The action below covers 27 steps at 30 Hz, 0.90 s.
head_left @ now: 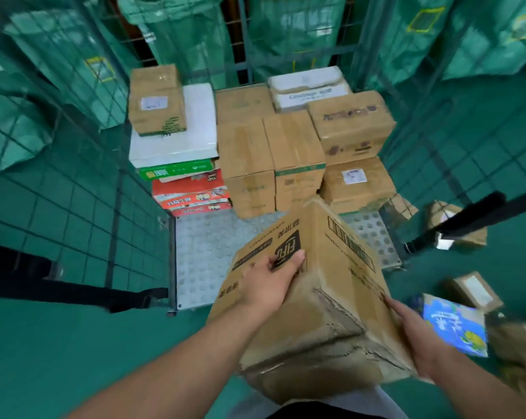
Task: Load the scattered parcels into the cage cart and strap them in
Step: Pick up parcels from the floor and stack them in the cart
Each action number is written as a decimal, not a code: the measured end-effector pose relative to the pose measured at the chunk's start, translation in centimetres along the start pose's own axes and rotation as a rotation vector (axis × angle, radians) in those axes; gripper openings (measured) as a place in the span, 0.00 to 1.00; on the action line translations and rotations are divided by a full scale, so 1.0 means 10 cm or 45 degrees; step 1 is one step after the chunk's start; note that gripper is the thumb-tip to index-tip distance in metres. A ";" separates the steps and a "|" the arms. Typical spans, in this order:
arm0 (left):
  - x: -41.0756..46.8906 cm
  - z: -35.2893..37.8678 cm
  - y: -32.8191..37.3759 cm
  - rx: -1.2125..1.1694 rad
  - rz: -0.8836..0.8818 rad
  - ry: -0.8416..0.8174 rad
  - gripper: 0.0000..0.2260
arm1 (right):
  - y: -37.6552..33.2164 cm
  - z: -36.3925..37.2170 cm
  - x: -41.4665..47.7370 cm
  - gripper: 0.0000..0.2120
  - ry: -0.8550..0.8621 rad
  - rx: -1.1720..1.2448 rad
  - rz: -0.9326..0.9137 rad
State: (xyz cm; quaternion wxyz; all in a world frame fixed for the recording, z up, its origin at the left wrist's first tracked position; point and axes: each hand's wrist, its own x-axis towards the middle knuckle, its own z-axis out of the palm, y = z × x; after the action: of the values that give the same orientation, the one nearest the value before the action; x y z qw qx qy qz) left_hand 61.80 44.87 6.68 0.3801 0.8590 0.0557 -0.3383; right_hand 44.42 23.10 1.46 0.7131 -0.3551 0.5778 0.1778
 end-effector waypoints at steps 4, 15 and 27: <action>0.54 -0.29 0.00 0.002 -0.147 0.128 0.42 | -0.32 0.54 0.57 0.38 -0.031 -0.269 0.125; 1.56 -1.33 0.46 0.289 -0.210 0.066 0.30 | -0.49 1.71 2.17 0.42 -0.199 -0.549 0.314; 2.94 -1.42 -0.16 0.996 -0.080 -0.092 0.38 | -0.33 2.99 2.24 0.17 -0.002 -0.456 0.501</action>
State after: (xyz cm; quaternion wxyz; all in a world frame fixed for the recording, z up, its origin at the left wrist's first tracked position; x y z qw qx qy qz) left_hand 91.40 51.01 -5.82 0.0153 0.9245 -0.0643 -0.3754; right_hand 73.48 38.61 -16.50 0.5910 -0.3564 0.5944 0.4128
